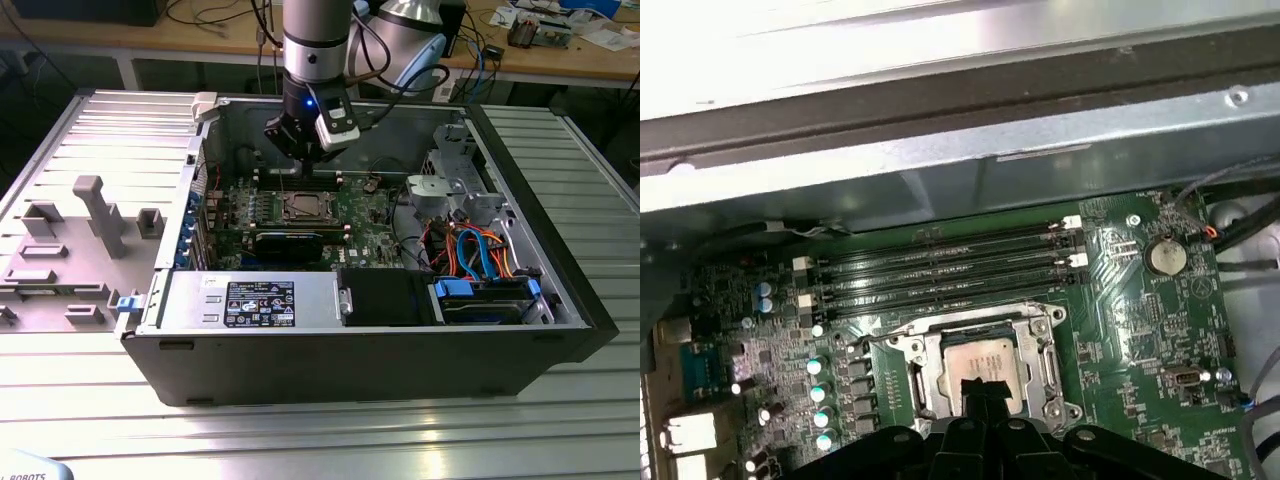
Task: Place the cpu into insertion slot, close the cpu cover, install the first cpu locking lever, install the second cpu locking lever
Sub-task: 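Install the first cpu locking lever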
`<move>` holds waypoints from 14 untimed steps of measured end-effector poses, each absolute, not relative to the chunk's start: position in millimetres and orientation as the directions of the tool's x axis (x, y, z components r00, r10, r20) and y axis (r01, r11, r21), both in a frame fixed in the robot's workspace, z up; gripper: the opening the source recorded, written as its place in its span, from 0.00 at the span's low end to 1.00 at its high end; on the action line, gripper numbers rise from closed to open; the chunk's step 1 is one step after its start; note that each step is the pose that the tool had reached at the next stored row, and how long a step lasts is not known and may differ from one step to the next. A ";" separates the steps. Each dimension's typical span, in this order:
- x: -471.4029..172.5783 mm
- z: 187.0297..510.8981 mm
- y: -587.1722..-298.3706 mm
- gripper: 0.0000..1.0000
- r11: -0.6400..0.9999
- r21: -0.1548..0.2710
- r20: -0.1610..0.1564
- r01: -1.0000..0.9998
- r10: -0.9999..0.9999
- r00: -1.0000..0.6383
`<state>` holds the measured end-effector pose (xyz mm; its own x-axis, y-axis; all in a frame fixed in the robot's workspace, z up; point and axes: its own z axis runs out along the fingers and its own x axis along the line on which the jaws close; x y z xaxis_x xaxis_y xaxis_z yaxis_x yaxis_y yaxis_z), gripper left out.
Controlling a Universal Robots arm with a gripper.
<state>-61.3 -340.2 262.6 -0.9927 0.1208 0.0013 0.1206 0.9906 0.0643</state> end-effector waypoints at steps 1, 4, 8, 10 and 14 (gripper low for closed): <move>-61.3 262.2 -340.2 0.11 0.993 0.065 -0.001 0.095 0.095 -0.995; -61.4 261.7 -340.2 0.11 0.997 0.065 -0.003 0.052 0.053 -0.999; -61.4 261.7 -340.2 0.11 0.997 0.065 -0.003 0.048 0.048 -0.999; -61.3 261.7 -340.2 0.11 0.997 0.065 -0.003 0.048 0.048 -0.999; -61.3 261.7 -340.2 0.11 0.997 0.065 -0.003 0.048 0.048 -0.999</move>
<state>-61.3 -340.2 261.7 -0.9988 0.0482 -0.0029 0.0479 0.9967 0.0648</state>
